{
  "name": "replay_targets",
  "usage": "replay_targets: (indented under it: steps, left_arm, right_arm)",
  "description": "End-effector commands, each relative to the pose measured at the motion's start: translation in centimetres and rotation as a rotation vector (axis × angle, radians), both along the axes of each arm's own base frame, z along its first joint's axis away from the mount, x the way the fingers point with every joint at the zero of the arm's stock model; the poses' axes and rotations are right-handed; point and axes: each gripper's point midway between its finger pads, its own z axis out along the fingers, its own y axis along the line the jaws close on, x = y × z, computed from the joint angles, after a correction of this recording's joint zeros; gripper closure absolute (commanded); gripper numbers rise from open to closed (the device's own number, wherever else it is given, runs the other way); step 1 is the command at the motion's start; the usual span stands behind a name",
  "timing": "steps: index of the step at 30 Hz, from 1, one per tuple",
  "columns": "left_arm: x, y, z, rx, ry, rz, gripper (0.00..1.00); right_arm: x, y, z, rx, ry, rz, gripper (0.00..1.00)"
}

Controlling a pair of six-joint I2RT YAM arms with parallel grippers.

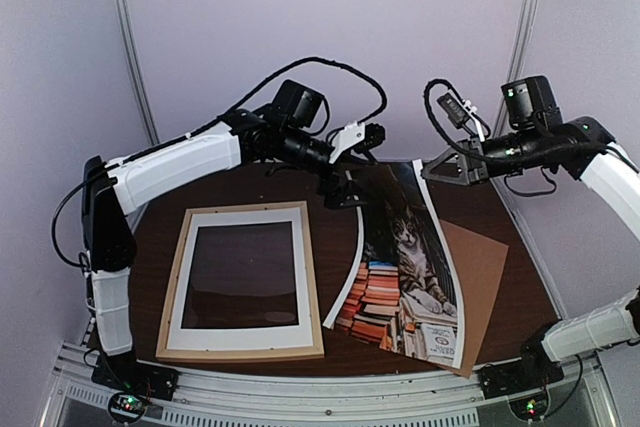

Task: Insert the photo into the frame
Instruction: Pass from the right arm to the left

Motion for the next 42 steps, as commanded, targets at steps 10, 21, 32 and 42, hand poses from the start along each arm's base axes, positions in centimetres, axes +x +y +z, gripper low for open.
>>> replay_targets:
  steps: [10, 21, 32, 42]
  left_arm:
    - [-1.5, -1.2, 0.5, -0.053, -0.074, -0.231, 0.10]
    - [-0.1, -2.0, 1.3, -0.083, -0.151, -0.211, 0.15]
    - [-0.1, -3.2, 1.4, -0.150, -0.180, -0.274, 0.08]
    - [-1.2, -4.0, 0.8, -0.200, -0.112, -0.377, 0.45]
  right_arm:
    - [-1.8, 1.0, -0.2, 0.009, -0.010, 0.097, 1.00]
    - [-1.9, 0.8, -1.4, -0.020, 0.017, 0.092, 1.00]
    - [-2.0, 1.6, -1.0, 0.020, 0.026, 0.136, 1.00]
    - [-1.8, 1.5, -1.1, 0.008, 0.023, 0.134, 1.00]
